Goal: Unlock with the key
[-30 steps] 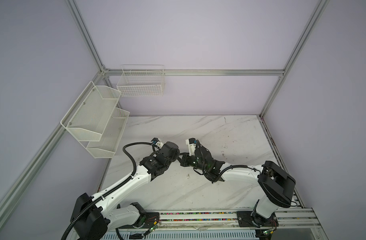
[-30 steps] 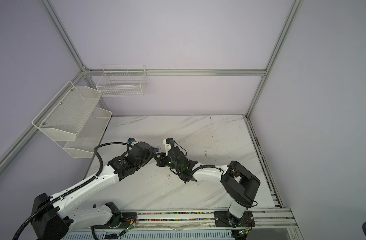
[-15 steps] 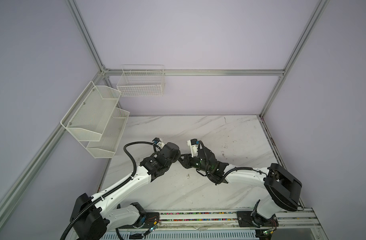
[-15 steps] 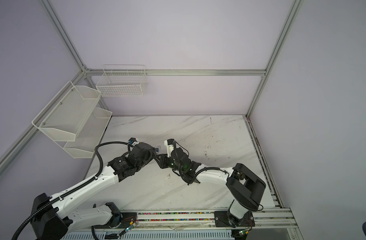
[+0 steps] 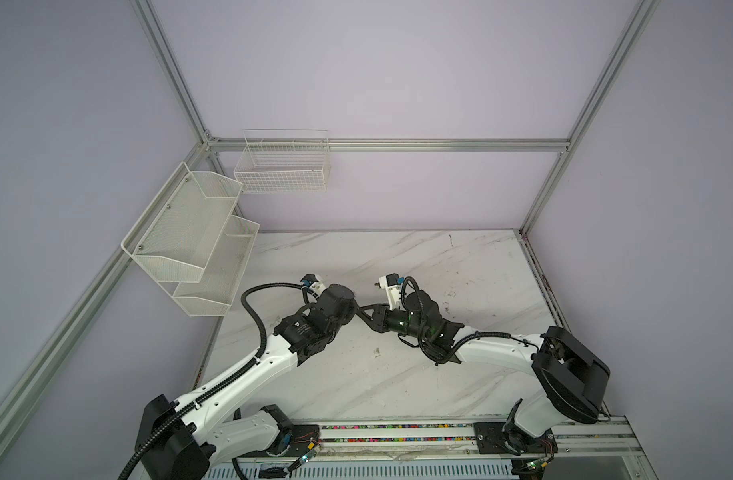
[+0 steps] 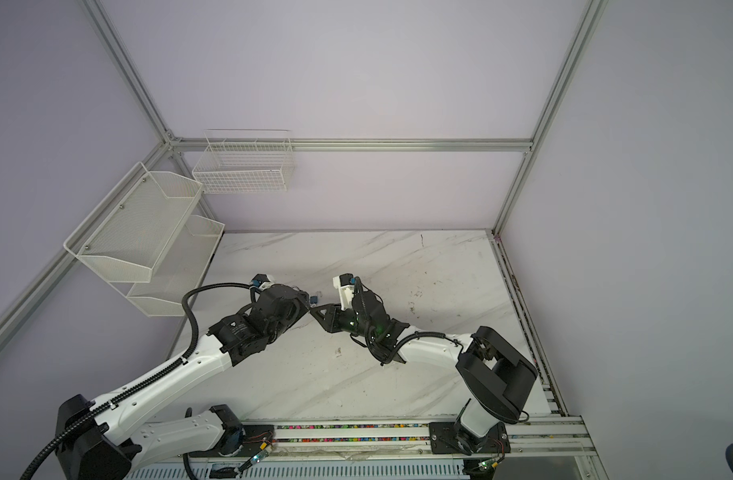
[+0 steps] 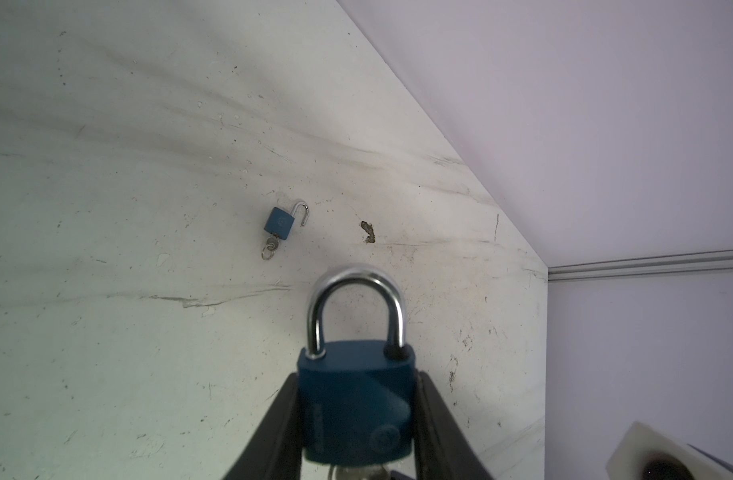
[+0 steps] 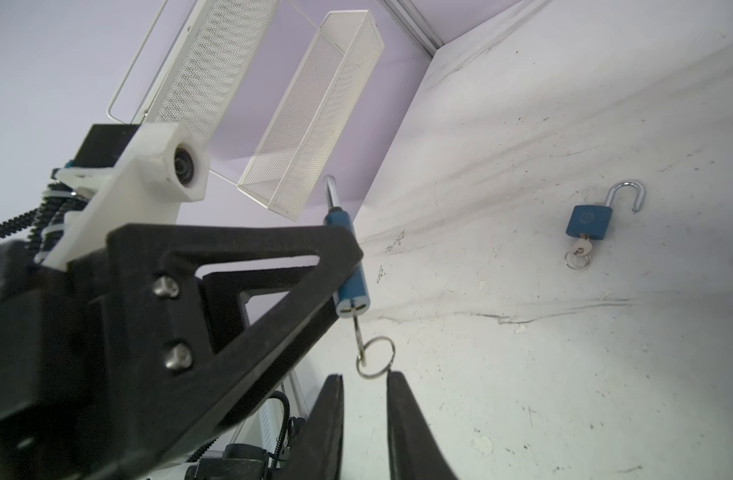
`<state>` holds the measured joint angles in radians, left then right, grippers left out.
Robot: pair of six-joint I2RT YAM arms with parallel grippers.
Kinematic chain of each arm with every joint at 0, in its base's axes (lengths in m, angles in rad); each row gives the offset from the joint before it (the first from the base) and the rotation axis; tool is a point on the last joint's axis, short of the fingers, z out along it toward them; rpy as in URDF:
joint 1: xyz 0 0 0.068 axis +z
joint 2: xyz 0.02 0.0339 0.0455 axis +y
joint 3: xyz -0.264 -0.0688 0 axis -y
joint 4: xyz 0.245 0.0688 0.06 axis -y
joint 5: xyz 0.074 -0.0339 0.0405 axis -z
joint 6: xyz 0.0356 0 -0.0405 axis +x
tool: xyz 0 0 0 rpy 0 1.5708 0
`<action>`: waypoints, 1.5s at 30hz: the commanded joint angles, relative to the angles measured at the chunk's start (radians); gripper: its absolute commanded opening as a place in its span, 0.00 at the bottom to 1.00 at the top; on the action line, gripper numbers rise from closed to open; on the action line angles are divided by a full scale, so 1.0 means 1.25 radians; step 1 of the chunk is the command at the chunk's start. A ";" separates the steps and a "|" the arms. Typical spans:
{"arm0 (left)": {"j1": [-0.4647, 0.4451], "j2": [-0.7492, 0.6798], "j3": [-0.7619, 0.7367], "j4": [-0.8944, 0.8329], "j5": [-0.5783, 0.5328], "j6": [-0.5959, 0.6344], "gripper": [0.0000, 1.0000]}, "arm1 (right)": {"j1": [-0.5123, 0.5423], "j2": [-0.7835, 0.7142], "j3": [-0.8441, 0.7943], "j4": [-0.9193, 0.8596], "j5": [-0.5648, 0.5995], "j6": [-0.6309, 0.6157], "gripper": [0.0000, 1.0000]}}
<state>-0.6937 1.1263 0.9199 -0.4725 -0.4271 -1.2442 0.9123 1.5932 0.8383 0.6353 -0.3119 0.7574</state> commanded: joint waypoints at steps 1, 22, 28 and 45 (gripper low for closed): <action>0.005 -0.023 0.047 0.042 -0.019 0.009 0.00 | -0.005 0.019 0.026 0.046 -0.024 0.019 0.20; 0.005 -0.019 0.052 0.049 0.035 0.003 0.00 | -0.006 0.048 0.040 0.079 -0.018 0.017 0.06; -0.010 -0.004 0.065 0.022 0.068 0.014 0.00 | -0.006 0.032 0.058 0.074 0.006 -0.011 0.02; -0.027 -0.003 0.064 0.049 0.004 0.026 0.00 | -0.006 -0.010 0.047 0.023 0.021 -0.055 0.13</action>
<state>-0.7097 1.1423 0.9199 -0.4503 -0.4339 -1.2362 0.9085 1.6283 0.8883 0.6262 -0.2951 0.6949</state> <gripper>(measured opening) 0.363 0.125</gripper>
